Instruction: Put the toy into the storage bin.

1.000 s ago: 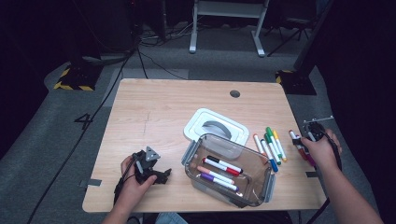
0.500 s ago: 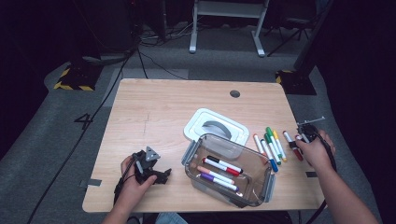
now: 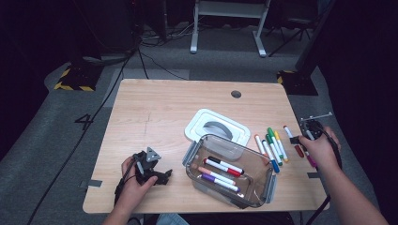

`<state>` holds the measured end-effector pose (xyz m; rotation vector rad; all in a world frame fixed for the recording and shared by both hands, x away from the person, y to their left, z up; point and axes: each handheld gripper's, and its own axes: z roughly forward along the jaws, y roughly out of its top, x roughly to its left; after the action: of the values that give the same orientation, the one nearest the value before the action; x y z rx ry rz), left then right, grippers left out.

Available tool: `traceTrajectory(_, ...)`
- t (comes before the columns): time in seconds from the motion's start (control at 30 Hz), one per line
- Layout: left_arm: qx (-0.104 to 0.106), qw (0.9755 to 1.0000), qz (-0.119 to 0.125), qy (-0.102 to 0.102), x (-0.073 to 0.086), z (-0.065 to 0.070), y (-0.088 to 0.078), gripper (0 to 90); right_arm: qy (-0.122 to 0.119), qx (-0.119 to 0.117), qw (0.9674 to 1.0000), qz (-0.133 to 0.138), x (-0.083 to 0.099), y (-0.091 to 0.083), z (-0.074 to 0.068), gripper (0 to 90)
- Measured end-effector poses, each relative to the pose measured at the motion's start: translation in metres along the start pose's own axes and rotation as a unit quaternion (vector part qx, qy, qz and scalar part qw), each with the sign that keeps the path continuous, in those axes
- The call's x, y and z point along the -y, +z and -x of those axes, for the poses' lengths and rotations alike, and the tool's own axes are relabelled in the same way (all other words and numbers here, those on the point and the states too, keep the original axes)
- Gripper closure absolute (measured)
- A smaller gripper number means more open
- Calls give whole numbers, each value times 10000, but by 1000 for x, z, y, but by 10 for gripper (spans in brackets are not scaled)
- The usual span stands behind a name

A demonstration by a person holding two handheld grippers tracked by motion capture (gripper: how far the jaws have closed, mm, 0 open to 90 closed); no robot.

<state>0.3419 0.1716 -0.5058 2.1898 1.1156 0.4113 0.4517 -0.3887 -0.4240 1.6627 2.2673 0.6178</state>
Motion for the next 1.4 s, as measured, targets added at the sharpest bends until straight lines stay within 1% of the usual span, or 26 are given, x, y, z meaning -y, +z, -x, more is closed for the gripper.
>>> traceTrajectory(0.2, 0, 10000, -1, 2, 0, 0, 0, 1, -284, -281, 9989, 244, -11, -28, -23, 769)
traceTrajectory(0.23, 0, 10000, -1, 2, 0, 0, 0, 1, -284, -281, 9989, 244, -11, -28, -23, 769)
traceTrajectory(0.27, 0, 10000, -1, 0, 0, 0, 0, 1, -381, -421, 9978, 335, -14, -37, -31, 768)
traceTrajectory(0.3, 0, 10000, -1, 0, 0, 0, 0, 1, -381, -421, 9978, 335, -14, -37, -31, 768)
traceTrajectory(0.33, 0, 10000, -1, 1, 0, 0, 0, 1, -473, -508, 9968, 396, -17, -45, -41, 769)
traceTrajectory(0.37, 0, 10000, -1, 1, 0, 0, 0, 1, -473, -508, 9968, 396, -17, -45, -41, 769)
traceTrajectory(0.4, 0, 10000, -2, 2, 0, 0, 0, 1, -573, -587, 9956, 446, -20, -53, -51, 768)
traceTrajectory(0.43, -1, 10000, 0, 0, 0, 0, 0, 1, -573, -587, 9956, 446, -20, -53, -51, 768)
traceTrajectory(0.47, 4, 10000, 1, -8, 0, 0, 0, 1, -679, -653, 9944, 470, -22, -61, -61, 768)
traceTrajectory(0.5, 4, 10000, 1, -8, 0, 0, 0, 1, -679, -653, 9944, 470, -22, -61, -61, 768)
traceTrajectory(0.6, 1, 10000, -1, 2, 0, 0, 0, 1, -917, -860, 9907, 517, -26, -76, -82, 769)
traceTrajectory(0.63, 1, 10000, -1, 2, 0, 0, 0, 1, -917, -860, 9907, 517, -26, -76, -82, 769)
traceTrajectory(0.73, 0, 10000, -2, 1, 0, 0, 0, 1, -1234, -1129, 9845, 520, -27, -88, -108, 768)
traceTrajectory(0.77, 0, 10000, -2, 1, 0, 0, 0, 1, -1234, -1129, 9845, 520, -27, -88, -108, 768)
traceTrajectory(0.8, 2, 10000, -1, -3, 0, 0, 0, 1, -1389, -1237, 9812, 509, -27, -93, -122, 768)
traceTrajectory(0.83, 2, 10000, -1, -3, 0, 0, 0, 1, -1473, -1306, 9792, 494, -27, -96, -128, 768)
traceTrajectory(0.87, 3, 10000, -1, -3, 0, 0, 0, 1, -1529, -1362, 9776, 478, -27, -98, -135, 768)
traceTrajectory(0.9, 3, 10000, -1, -3, 0, 0, 0, 1, -1529, -1362, 9776, 478, -27, -98, -135, 768)
traceTrajectory(0.93, 0, 10000, -1, 1, 0, 0, 0, 1, -1706, -1488, 9729, 474, -25, -101, -148, 769)
traceTrajectory(0.97, 0, 10000, -1, 1, 0, 0, 0, 1, -1706, -1488, 9729, 474, -25, -101, -148, 769)
traceTrajectory(1.0, 0, 10000, -1, 2, 0, 0, 0, 1, -1844, -1635, 9682, 436, -23, -103, -160, 768)
traceTrajectory(1.07, 1, 10000, -2, 2, 0, 0, 0, 1, -1977, -1753, 9637, 389, -21, -105, -172, 768)
traceTrajectory(1.2, 0, 10000, -1, 1, 0, 0, 0, 1, -2209, -1962, 9549, 306, -17, -106, -193, 768)
traceTrajectory(1.23, 0, 10000, -1, 1, 0, 0, 0, 1, -2209, -1962, 9549, 306, -17, -106, -193, 768)
traceTrajectory(1.27, 2, 10000, -2, 0, 0, 0, 0, 1, -2276, -2070, 9512, 248, -16, -106, -201, 768)
traceTrajectory(1.4, 0, 10000, -2, 2, 0, 0, 0, 1, -2416, -2193, 9452, 91, -12, -102, -217, 768)
